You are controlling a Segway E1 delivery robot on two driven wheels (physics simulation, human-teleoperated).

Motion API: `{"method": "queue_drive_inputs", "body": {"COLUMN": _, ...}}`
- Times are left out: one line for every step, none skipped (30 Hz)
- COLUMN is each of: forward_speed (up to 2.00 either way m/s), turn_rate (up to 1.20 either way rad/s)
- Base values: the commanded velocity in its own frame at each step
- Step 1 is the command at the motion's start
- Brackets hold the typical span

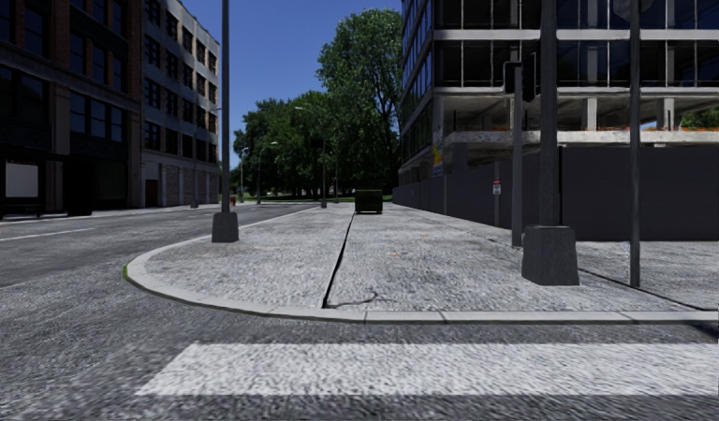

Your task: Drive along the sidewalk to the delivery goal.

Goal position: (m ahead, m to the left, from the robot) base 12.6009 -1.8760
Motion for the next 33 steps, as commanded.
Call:
{"method": "queue_drive_inputs", "body": {"forward_speed": 2.00, "turn_rate": 0.00}}
{"method": "queue_drive_inputs", "body": {"forward_speed": 2.00, "turn_rate": 0.00}}
{"method": "queue_drive_inputs", "body": {"forward_speed": 2.00, "turn_rate": 0.00}}
{"method": "queue_drive_inputs", "body": {"forward_speed": 2.00, "turn_rate": 0.00}}
{"method": "queue_drive_inputs", "body": {"forward_speed": 2.00, "turn_rate": 0.00}}
{"method": "queue_drive_inputs", "body": {"forward_speed": 2.00, "turn_rate": 0.00}}
{"method": "queue_drive_inputs", "body": {"forward_speed": 2.00, "turn_rate": 0.00}}
{"method": "queue_drive_inputs", "body": {"forward_speed": 2.00, "turn_rate": 0.00}}
{"method": "queue_drive_inputs", "body": {"forward_speed": 2.00, "turn_rate": 0.00}}
{"method": "queue_drive_inputs", "body": {"forward_speed": 2.00, "turn_rate": 0.00}}
{"method": "queue_drive_inputs", "body": {"forward_speed": 2.00, "turn_rate": 0.00}}
{"method": "queue_drive_inputs", "body": {"forward_speed": 2.00, "turn_rate": 0.00}}
{"method": "queue_drive_inputs", "body": {"forward_speed": 2.00, "turn_rate": 0.00}}
{"method": "queue_drive_inputs", "body": {"forward_speed": 2.00, "turn_rate": 0.00}}
{"method": "queue_drive_inputs", "body": {"forward_speed": 2.00, "turn_rate": 0.00}}
{"method": "queue_drive_inputs", "body": {"forward_speed": 2.00, "turn_rate": 0.00}}
{"method": "queue_drive_inputs", "body": {"forward_speed": 2.00, "turn_rate": 0.00}}
{"method": "queue_drive_inputs", "body": {"forward_speed": 2.00, "turn_rate": 0.00}}
{"method": "queue_drive_inputs", "body": {"forward_speed": 2.00, "turn_rate": 0.00}}
{"method": "queue_drive_inputs", "body": {"forward_speed": 2.00, "turn_rate": 0.00}}
{"method": "queue_drive_inputs", "body": {"forward_speed": 2.00, "turn_rate": 0.00}}
{"method": "queue_drive_inputs", "body": {"forward_speed": 1.65, "turn_rate": 0.00}}
{"method": "queue_drive_inputs", "body": {"forward_speed": 1.58, "turn_rate": 0.00}}
{"method": "queue_drive_inputs", "body": {"forward_speed": 1.51, "turn_rate": 0.00}}
{"method": "queue_drive_inputs", "body": {"forward_speed": 1.47, "turn_rate": 0.00}}
{"method": "queue_drive_inputs", "body": {"forward_speed": 1.43, "turn_rate": 0.00}}
{"method": "queue_drive_inputs", "body": {"forward_speed": 1.43, "turn_rate": 0.00}}
{"method": "queue_drive_inputs", "body": {"forward_speed": 1.41, "turn_rate": 0.00}}
{"method": "queue_drive_inputs", "body": {"forward_speed": 1.40, "turn_rate": 0.00}}
{"method": "queue_drive_inputs", "body": {"forward_speed": 1.40, "turn_rate": 0.00}}
{"method": "queue_drive_inputs", "body": {"forward_speed": 1.40, "turn_rate": 0.00}}
{"method": "queue_drive_inputs", "body": {"forward_speed": 1.40, "turn_rate": 0.00}}
{"method": "queue_drive_inputs", "body": {"forward_speed": 1.40, "turn_rate": 0.00}}
